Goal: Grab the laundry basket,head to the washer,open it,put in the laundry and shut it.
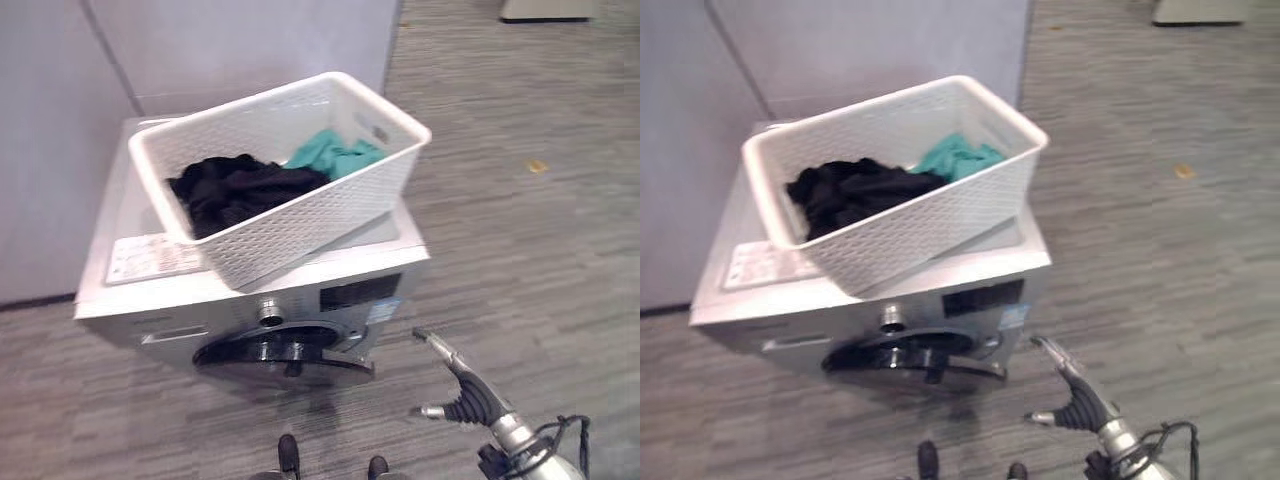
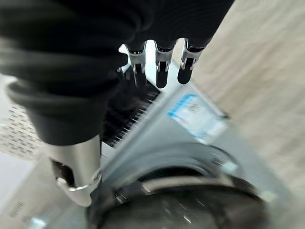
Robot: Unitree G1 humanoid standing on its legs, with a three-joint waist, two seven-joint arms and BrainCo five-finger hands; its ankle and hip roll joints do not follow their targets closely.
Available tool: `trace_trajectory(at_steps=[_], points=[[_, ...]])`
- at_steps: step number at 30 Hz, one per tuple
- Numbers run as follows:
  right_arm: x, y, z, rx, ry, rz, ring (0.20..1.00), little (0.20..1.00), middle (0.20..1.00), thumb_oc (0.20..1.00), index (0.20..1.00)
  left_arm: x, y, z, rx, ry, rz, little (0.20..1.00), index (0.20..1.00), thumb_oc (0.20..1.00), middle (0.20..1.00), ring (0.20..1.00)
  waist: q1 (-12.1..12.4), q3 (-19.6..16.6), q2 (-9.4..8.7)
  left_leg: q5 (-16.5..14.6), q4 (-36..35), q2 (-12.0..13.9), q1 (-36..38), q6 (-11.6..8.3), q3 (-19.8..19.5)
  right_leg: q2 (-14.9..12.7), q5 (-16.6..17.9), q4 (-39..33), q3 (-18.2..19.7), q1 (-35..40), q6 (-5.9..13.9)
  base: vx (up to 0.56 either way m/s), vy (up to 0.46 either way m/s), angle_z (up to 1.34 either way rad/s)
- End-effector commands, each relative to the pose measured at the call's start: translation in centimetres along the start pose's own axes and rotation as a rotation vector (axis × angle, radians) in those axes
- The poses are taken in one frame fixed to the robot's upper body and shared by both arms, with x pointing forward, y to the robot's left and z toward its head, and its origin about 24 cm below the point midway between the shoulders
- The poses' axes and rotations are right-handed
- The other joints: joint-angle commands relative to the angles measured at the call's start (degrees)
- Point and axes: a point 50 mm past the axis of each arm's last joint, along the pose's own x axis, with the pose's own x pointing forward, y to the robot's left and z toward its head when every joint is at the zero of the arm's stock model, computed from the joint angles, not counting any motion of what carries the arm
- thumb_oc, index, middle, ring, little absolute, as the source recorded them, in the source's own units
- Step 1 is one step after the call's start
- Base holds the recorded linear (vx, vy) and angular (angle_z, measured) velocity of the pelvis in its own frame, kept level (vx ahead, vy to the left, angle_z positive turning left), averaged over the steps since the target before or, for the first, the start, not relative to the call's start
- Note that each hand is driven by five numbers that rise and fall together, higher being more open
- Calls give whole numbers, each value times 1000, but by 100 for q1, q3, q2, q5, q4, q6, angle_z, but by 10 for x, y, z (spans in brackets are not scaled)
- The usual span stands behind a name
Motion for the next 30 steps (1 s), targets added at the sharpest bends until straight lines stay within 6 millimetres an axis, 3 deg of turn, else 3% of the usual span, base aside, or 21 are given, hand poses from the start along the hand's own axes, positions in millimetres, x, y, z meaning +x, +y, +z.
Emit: trace_trajectory(at_steps=[1, 7, 9, 12, 16, 22, 25, 30], points=[[14, -6, 10, -78, -101, 26, 1000, 1000, 1000, 1000, 1000, 7, 12, 26, -5, -60, 54, 1000, 1000, 1000, 1000, 1000, 254, 63, 59, -769, 74, 490, 529, -373, -112, -454, 418, 57, -252, -446, 305, -15, -15, -24], [22, 6, -17, -119, -3, 86, 1000, 1000, 1000, 1000, 1000, 9, 13, 41, 14, -122, 60, 1000, 1000, 1000, 1000, 1000, 336, 69, 48, -760, 74, 466, 482, -376, -172, -465, 428, 13, -307, -457, 314, -2, -3, -4], [36, 8, -33, -167, 45, 82, 1000, 1000, 1000, 1000, 1000, 8, 8, 49, 43, -154, 40, 1000, 1000, 1000, 1000, 1000, 441, 76, 80, -736, 74, 432, 406, -368, -281, -498, 421, 13, -413, -440, 316, -3, -3, 8], [52, -2, -46, -260, 76, 46, 1000, 1000, 1000, 1000, 1000, 7, 3, 49, 89, -166, 9, 1000, 1000, 1000, 1000, 1000, 550, 124, 126, -701, 74, 364, 291, -357, -428, -528, 425, 13, -536, -428, 311, -3, 3, 34], [59, -23, -59, -375, 111, 20, 1000, 1000, 1000, 1000, 1000, 6, 0, 38, 113, -141, -33, 1000, 1000, 1000, 1000, 1000, 643, 192, 181, -637, 74, 316, 131, -359, -593, -570, 433, 23, -690, -462, 303, -12, -6, 44], [71, -28, -64, -413, 120, 46, 1000, 1000, 1000, 1000, 1000, 6, -1, 36, 117, -130, -54, 1000, 1000, 1000, 1000, 1000, 720, 345, 226, -528, 74, 316, -109, -367, -733, -596, 459, 58, -774, -623, 274, -34, -10, 13], [89, -19, -67, -427, 124, 88, 1000, 1000, 1000, 1000, 1000, 7, -4, 47, 135, -165, -68, 1000, 1000, 1000, 1000, 1000, 841, 516, 274, -405, 74, 324, -376, -368, -882, -594, 473, 59, -843, -781, 236, -67, -21, 13], [116, -12, -56, -408, 84, 71, 1000, 1000, 1000, 1000, 1000, 7, -5, 65, 127, -214, -59, 1000, 1000, 1000, 1000, 1000, 928, 657, 314, -294, 74, 320, -644, -368, -1040, -580, 475, 60, -894, -952, 194, -49, -15, 26]])
